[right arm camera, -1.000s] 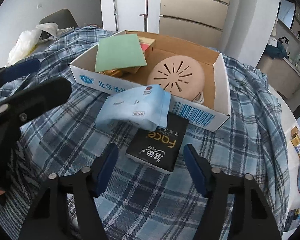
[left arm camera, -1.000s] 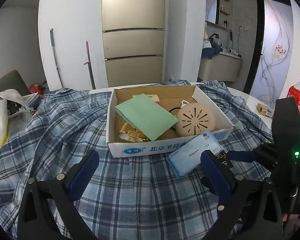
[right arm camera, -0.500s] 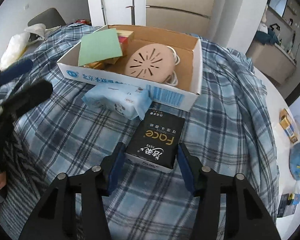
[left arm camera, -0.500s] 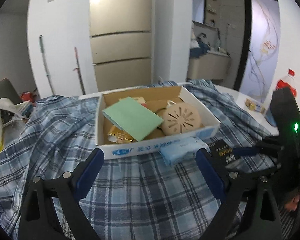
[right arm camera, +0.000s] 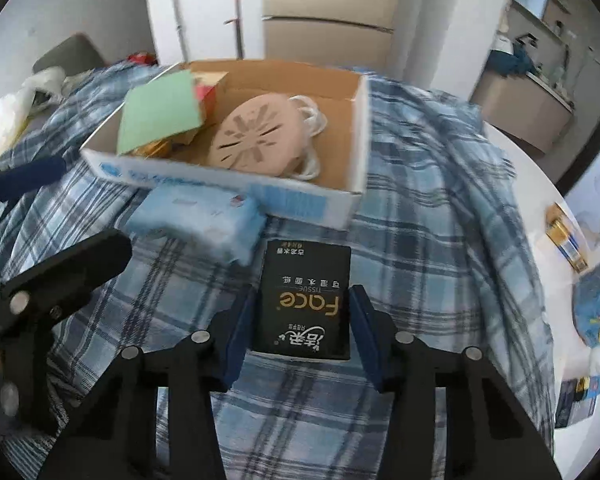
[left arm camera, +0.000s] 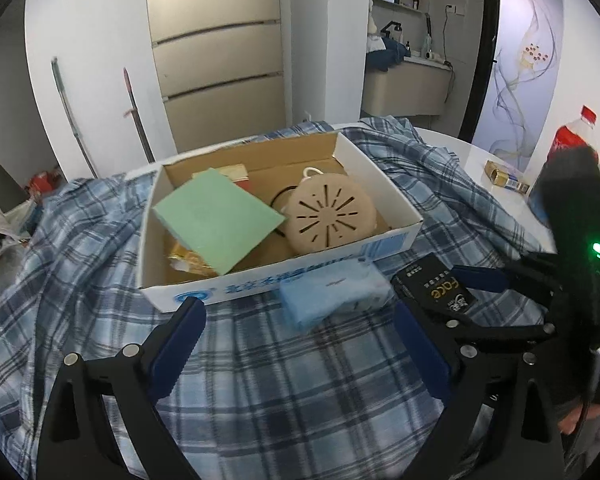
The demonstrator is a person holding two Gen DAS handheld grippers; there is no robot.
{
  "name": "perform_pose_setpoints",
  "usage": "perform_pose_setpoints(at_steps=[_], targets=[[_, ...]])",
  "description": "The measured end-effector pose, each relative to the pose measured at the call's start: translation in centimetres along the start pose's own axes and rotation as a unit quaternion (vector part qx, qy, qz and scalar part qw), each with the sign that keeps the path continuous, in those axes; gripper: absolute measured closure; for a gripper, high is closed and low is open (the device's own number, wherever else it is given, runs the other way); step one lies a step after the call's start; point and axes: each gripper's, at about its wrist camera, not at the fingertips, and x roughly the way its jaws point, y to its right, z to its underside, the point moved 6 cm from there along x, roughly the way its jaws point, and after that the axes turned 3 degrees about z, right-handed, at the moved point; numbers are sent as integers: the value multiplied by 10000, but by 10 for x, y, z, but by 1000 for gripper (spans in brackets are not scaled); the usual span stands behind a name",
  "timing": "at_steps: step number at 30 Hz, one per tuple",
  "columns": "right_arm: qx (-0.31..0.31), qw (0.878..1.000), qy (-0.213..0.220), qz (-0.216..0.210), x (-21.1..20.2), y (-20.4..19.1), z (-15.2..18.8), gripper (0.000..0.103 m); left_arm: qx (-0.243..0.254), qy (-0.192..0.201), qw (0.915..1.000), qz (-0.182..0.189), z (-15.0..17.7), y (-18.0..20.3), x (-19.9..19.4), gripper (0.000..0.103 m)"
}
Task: Organize soft objects
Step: 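Lower the right tool onto the black Face tissue pack and close on it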
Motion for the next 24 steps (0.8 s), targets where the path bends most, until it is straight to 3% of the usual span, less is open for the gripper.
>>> perform_pose_setpoints(at_steps=[5,11,16,24], targets=[[275,9988,192,367,-11,31,-6,58,-335,-339,9988,65,-10,3,22,6],[807,9966,99,120,-9,60,-9,58,-479,-754,9960,53,-5,12,52,6],[1168,9923,409,58,-20,74,-16,58,-451,-744,9962,25,5,13,60,6],[914,9948,436,-113,-22,58,-16,58,-214,-758,9969,-9,10,21,64,6]])
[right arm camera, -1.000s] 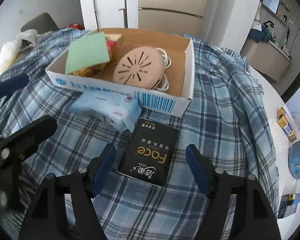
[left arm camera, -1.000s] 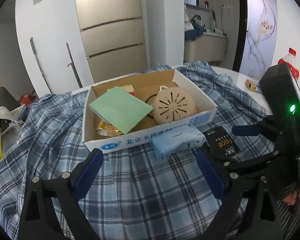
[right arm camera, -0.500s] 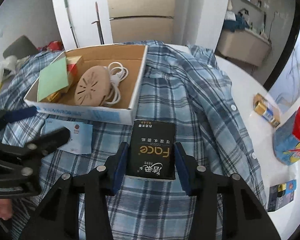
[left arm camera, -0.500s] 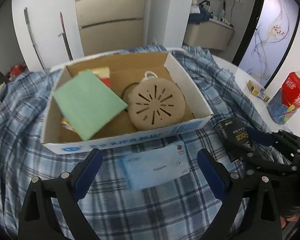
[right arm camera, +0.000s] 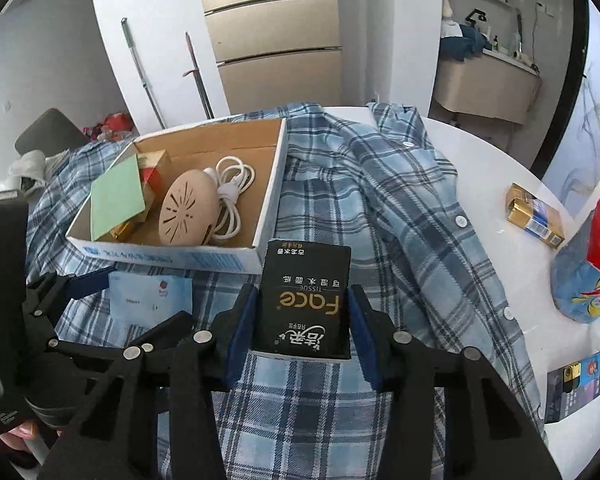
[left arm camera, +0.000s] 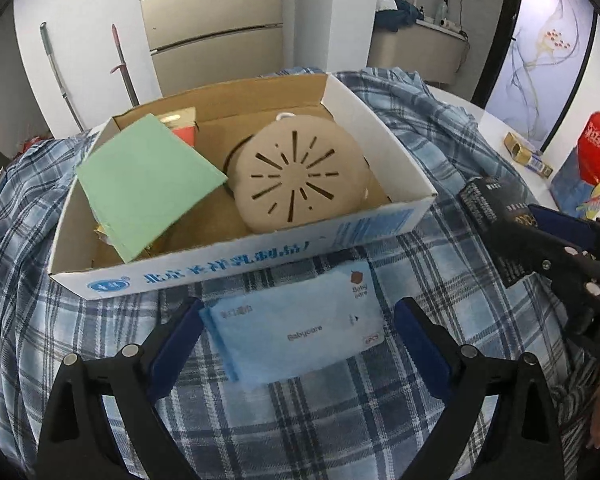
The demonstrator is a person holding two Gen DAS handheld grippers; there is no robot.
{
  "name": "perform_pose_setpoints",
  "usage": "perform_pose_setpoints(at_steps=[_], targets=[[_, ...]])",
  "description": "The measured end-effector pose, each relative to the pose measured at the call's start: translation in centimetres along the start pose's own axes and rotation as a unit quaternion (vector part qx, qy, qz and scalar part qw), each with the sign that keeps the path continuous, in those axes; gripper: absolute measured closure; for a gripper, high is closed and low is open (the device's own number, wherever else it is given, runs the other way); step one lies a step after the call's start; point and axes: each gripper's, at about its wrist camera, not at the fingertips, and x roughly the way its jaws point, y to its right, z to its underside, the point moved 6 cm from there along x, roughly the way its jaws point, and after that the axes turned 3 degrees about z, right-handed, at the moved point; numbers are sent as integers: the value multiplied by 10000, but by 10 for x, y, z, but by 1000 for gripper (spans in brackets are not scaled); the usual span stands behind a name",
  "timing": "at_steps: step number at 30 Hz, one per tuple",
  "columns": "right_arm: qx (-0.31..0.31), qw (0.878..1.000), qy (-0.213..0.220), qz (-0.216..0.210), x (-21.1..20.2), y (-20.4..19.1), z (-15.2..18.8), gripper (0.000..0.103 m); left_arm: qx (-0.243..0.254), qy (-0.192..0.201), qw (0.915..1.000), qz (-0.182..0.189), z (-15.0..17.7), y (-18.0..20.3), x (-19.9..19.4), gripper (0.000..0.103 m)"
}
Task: Organize soft objects
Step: 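Lower the right tool onto the black Face tissue pack and close on it, then grasp the light-blue Babycare wipes pack with the left tool while the right tool lifts the Face pack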
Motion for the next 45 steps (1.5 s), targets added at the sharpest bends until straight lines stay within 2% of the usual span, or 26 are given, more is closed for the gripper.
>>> perform_pose_setpoints(at_steps=[5,6,7,11,17,21,24,27,30,32,36,42,45], targets=[[-53,10000,-38,15,3,-2,2,58,35,50,10000,47,-1,3,1,7],[-55,10000,-38,15,3,-2,3,58,-2,68,9999,77,-1,2,0,9],[-62,10000,-38,17,3,-2,3,58,-14,79,9999,83,-2,3,0,20],[-84,9999,78,-31,0,-3,1,58,-16,189,9998,87,-1,0,-9,25],[-175,9983,497,-247,-15,-10,-5,58,207,856,9961,-62,0,1,-49,28],[-274,9945,883,-493,-29,-20,-9,58,320,1534,9875,-193,4,-1,-87,28],[-415,9896,1259,-552,-41,-27,-11,58,210,2279,9728,-366,7,-9,-121,28],[-640,9827,1669,-479,-54,-37,-11,58,139,2963,9539,-467,10,-17,-152,28],[-787,9735,2069,-583,-66,-47,-11,58,170,3394,9386,-592,12,-22,-172,28],[-845,9668,2316,-672,-73,-51,-10,58,160,3502,9346,-597,14,-25,-177,28],[-872,9584,2610,-754,-83,-54,-9,58,23,3556,9326,-617,15,-39,-184,28],[-843,9561,2681,-824,-84,-52,-10,58,-54,3691,9266,-715,16,-47,-197,28],[-762,9583,2696,-561,-87,-52,-10,58,-69,3783,9226,-756,15,-49,-208,28]])
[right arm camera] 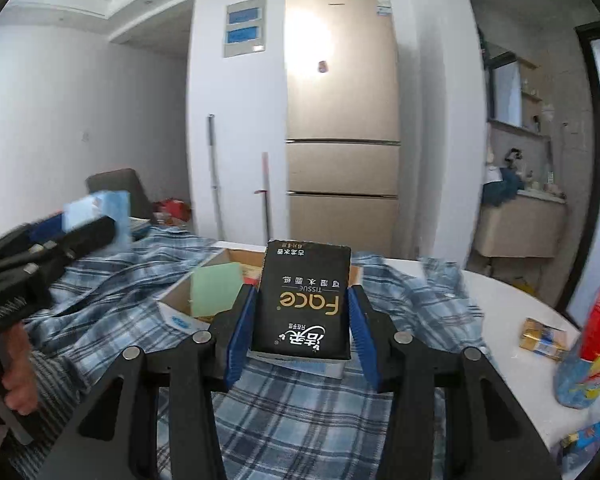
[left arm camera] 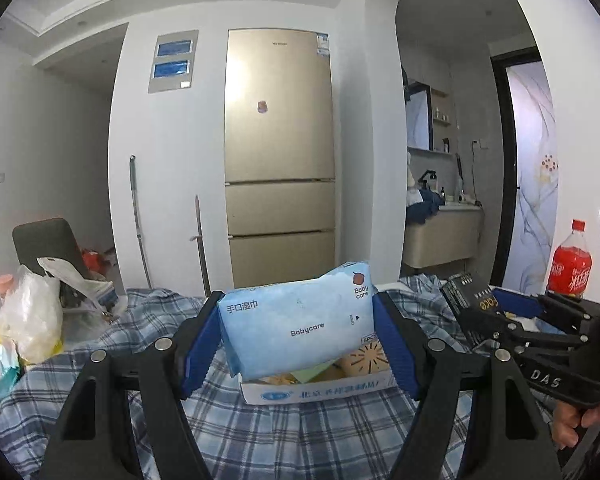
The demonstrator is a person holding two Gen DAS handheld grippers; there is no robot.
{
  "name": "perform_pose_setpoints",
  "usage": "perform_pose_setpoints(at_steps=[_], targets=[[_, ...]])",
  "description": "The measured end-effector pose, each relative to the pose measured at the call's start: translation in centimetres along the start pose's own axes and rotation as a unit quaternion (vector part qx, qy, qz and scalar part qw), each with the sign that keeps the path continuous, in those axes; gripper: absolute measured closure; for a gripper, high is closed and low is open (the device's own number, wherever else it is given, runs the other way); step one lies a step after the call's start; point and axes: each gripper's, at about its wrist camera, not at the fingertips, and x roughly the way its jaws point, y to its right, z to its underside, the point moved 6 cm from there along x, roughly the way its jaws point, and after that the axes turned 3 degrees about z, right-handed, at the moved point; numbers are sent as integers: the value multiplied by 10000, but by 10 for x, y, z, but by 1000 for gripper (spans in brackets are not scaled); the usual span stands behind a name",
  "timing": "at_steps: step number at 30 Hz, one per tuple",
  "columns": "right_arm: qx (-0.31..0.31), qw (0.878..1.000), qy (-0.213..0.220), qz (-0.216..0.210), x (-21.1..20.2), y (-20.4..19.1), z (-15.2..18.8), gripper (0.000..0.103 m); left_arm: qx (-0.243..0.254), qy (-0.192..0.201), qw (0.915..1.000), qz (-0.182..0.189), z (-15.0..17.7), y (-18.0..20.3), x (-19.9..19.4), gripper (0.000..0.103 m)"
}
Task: Organize soft objects
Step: 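Grasp the light-blue Babycare wipes pack with the left tool while the right tool lifts the Face pack, then carry the wipes pack in the left tool while the right tool carries the Face pack over the box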
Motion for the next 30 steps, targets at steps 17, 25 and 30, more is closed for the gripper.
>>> perform_pose_setpoints(at_steps=[17,25,30], targets=[[-84,9994,-52,329,-2,-27,-61,58,372,-340,9986,-153,-76,6,18,28],[21,9991,-161,403,39,-17,-84,58,236,-431,9988,-66,-107,4,51,27],[97,9986,-330,392,72,-13,-94,58,145,-612,9980,-93,-109,-1,86,27]])
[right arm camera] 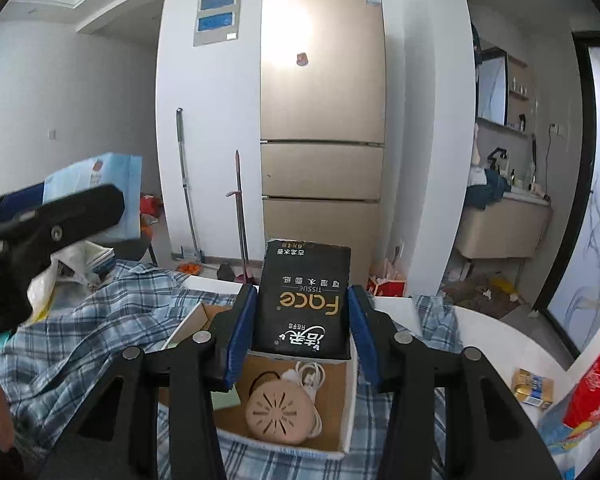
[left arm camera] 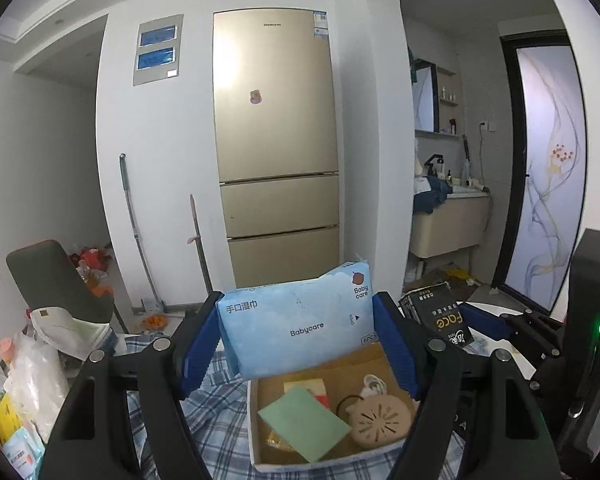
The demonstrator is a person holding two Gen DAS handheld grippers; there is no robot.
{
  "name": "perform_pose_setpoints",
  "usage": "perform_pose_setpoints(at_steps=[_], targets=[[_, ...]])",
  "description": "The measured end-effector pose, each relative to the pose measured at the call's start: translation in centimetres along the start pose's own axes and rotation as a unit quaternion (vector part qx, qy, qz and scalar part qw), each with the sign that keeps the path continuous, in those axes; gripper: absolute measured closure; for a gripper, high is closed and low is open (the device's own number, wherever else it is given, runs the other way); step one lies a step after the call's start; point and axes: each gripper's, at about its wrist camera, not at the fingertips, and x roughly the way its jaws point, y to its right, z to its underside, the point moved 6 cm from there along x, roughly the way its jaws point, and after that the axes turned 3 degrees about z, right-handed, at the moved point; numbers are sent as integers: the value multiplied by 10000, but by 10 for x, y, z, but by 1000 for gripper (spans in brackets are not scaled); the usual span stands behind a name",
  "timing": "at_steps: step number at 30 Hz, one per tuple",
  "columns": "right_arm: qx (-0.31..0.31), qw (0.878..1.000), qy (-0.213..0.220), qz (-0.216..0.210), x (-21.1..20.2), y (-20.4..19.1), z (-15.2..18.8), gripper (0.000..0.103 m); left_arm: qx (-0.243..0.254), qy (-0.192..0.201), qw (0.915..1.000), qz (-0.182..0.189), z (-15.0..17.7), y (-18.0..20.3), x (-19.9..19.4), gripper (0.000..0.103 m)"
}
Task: Organize soft objects
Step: 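Carry the wipes pack in the left tool while the right tool carries the Face pack over the box, then open both tools to drop the wipes pack and Face pack into the box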
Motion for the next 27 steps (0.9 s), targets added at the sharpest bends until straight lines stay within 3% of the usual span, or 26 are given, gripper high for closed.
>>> perform_pose_setpoints(at_steps=[6,18,22,27], targets=[[79,9995,-250,-161,34,5,4,58,-14,-295,9996,37,17,-3,35,27],[7,9911,-1271,-382,102,5,62,58,-124,-1678,9853,293,100,-18,127,27],[-128,9911,-1311,-167,111,8,71,57,-112,-1843,9821,384,119,-21,139,27],[-177,9876,-1534,-278,119,9,80,56,-210,-1924,9802,426,127,-22,142,23]])
